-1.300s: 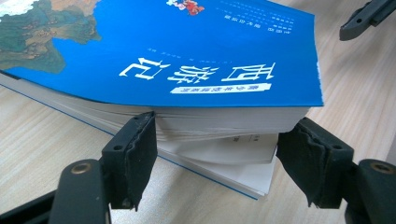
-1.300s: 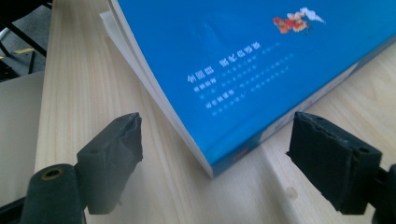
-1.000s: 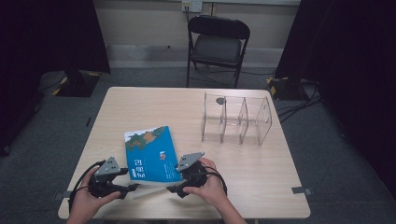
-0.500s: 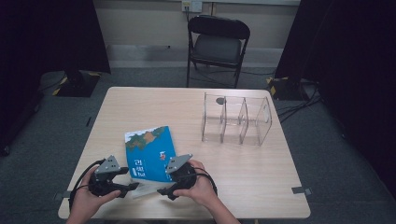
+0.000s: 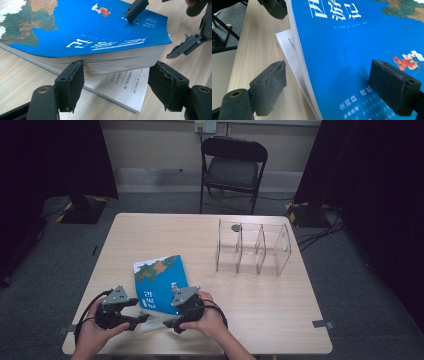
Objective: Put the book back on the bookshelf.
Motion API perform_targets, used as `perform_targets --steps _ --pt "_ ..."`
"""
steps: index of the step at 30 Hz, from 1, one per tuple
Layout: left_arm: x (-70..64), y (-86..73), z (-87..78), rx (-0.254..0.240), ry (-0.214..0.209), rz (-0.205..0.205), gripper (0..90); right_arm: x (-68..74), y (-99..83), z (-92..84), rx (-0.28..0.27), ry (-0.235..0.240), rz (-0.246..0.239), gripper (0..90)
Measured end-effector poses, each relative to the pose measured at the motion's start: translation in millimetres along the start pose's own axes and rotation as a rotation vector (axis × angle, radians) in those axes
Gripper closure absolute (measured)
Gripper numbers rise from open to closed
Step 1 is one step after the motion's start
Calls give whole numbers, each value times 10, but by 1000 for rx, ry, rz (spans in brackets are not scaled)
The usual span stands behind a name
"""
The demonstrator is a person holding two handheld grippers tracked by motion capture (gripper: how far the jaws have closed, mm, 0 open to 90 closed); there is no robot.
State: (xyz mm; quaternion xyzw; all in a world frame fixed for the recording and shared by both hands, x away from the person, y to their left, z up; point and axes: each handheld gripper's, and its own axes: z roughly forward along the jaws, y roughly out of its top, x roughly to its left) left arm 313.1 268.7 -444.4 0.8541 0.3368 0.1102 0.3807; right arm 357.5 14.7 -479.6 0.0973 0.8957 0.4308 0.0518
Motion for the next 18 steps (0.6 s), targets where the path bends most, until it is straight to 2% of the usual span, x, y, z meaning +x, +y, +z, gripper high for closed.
perform_targets --steps 5,10,11,12,15,17,18 --pt "-4 9 -1 3 -1 -4 288 25 41 51 8 -16 -21 138" --pt "-5 12 -2 6 1 -3 288 37 68 91 2 -25 -13 140" --pt "5 17 -6 10 4 15 288 39 71 96 2 -25 -9 140" --pt "-7 17 0 5 -1 -5 288 37 77 100 3 -24 -10 140" --pt "-5 25 -1 0 4 -2 288 34 91 114 1 -27 -7 148" --pt "-12 25 3 -2 5 -7 287 36 97 124 -1 -33 -6 168" --pt "-10 26 2 -1 4 -7 287 39 97 132 -7 -45 -9 206"
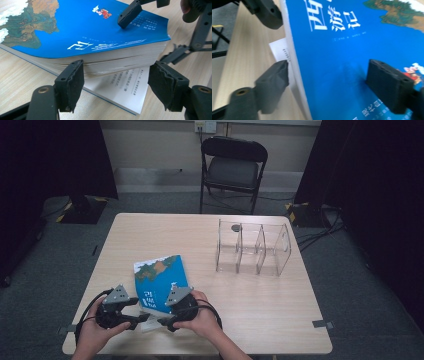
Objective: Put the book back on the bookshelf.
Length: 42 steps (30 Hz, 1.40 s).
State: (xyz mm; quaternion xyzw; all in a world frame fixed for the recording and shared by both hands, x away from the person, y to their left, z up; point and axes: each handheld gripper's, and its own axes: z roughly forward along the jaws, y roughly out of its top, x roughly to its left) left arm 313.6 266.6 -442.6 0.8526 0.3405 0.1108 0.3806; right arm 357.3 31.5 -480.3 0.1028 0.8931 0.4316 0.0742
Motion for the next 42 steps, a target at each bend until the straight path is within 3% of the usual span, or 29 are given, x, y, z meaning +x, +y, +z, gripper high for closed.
perform_targets --steps 5,10,11,13,16,24,27,42 --pt "4 -4 2 3 -4 -6 287 -16 -10 1 -20 -22 3 267" --pt "19 -9 -4 16 4 18 288 2 4 5 -10 -32 -22 305" --pt "7 -18 5 7 -6 -9 287 3 8 0 -10 -34 -18 323" --pt "12 -27 8 5 -7 -8 277 21 9 -3 -8 -43 -18 335" --pt "20 -46 13 3 -12 -21 268 52 20 -17 -5 -51 -20 406" --pt "19 -127 40 -3 -16 -19 219 66 45 -48 -4 -46 -7 535" --pt "23 -154 25 -3 -14 -8 213 99 73 -62 6 -66 -23 593" --pt "-10 -247 -20 1 -25 -19 176 92 59 -70 -9 -65 45 607"
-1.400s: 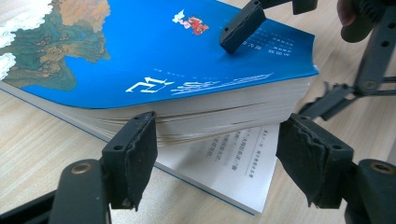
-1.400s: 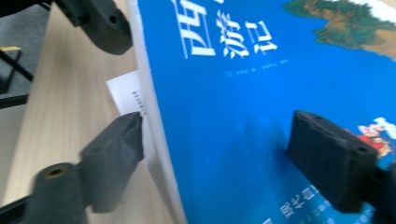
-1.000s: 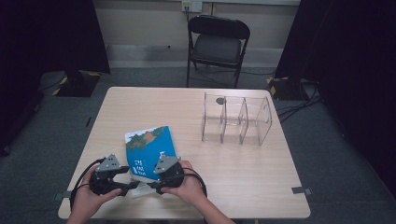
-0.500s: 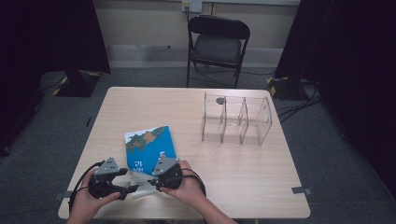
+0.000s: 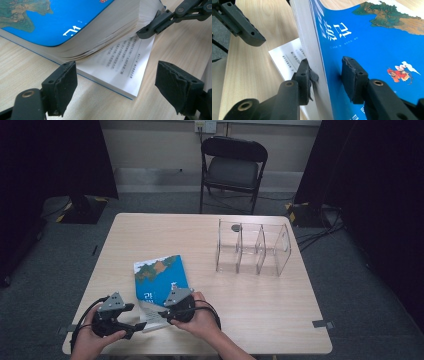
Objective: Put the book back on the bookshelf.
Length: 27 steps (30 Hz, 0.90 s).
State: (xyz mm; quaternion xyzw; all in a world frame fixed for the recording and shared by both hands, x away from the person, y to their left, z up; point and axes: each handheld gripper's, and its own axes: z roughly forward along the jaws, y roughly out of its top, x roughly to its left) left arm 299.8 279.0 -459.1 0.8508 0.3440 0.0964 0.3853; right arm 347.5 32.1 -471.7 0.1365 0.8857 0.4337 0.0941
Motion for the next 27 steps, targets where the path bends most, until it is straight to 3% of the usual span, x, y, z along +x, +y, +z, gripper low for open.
perform_targets --steps 5,11,16,19,24,27 --pt "-13 -38 -17 12 -6 14 165 0 20 -20 2 -7 -10 664" --pt "-6 -93 -31 19 -9 -3 162 -9 101 -65 36 -9 -24 721" --pt "-21 -123 -36 39 -13 26 161 -25 172 -88 76 -5 -32 735" --pt "-13 -155 -52 34 -6 15 161 -50 194 -90 78 9 -8 737" --pt "-11 -177 -69 25 -15 11 160 -67 254 -113 95 10 -10 743" --pt "-31 -221 -52 61 -7 27 160 -90 283 -140 87 13 5 745"
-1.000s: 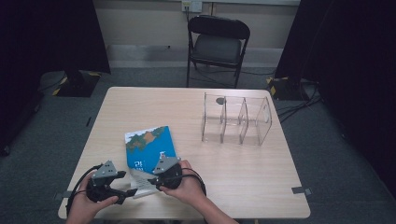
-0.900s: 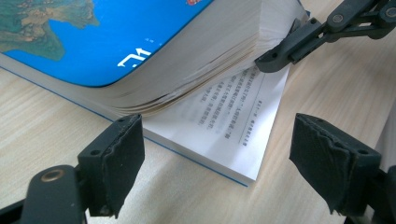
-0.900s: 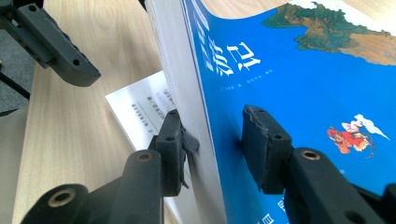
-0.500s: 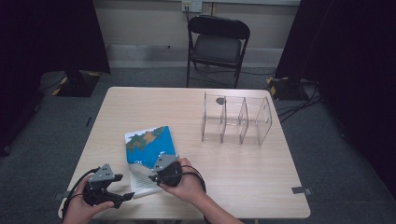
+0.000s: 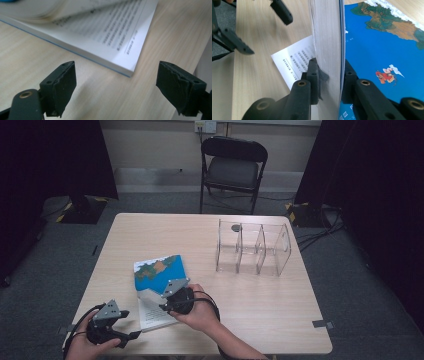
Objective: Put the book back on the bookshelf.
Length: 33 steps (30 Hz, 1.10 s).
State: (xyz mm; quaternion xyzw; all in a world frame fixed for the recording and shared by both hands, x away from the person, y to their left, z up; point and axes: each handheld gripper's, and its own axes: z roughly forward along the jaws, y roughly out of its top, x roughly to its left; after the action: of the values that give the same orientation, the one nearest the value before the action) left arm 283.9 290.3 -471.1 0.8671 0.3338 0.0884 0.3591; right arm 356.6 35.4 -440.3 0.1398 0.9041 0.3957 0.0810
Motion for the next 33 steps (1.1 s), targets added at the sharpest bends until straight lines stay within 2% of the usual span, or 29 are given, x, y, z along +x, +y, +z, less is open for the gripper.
perform_targets --steps 3,7,11,13,18,20,22,31,33 --pt "-22 -14 29 12 -5 21 161 -13 19 -29 -5 2 9 746" --pt "-39 -11 82 2 -18 9 163 -43 45 -69 -14 7 28 749" --pt "-29 5 110 13 -16 39 165 -61 79 -83 0 13 36 749" --pt "-41 2 134 7 -26 12 165 -72 107 -93 6 16 36 750" --pt "-43 6 147 26 -25 30 169 -91 147 -109 21 20 44 751" --pt "-59 2 160 25 -30 18 169 -100 162 -121 25 22 53 752" --pt "-54 -1 164 35 -25 37 169 -115 176 -138 19 24 56 752" --pt "-78 -24 238 46 -15 41 167 -161 229 -200 25 22 72 754" --pt "-81 -15 240 43 -16 36 167 -165 244 -202 32 21 63 755"
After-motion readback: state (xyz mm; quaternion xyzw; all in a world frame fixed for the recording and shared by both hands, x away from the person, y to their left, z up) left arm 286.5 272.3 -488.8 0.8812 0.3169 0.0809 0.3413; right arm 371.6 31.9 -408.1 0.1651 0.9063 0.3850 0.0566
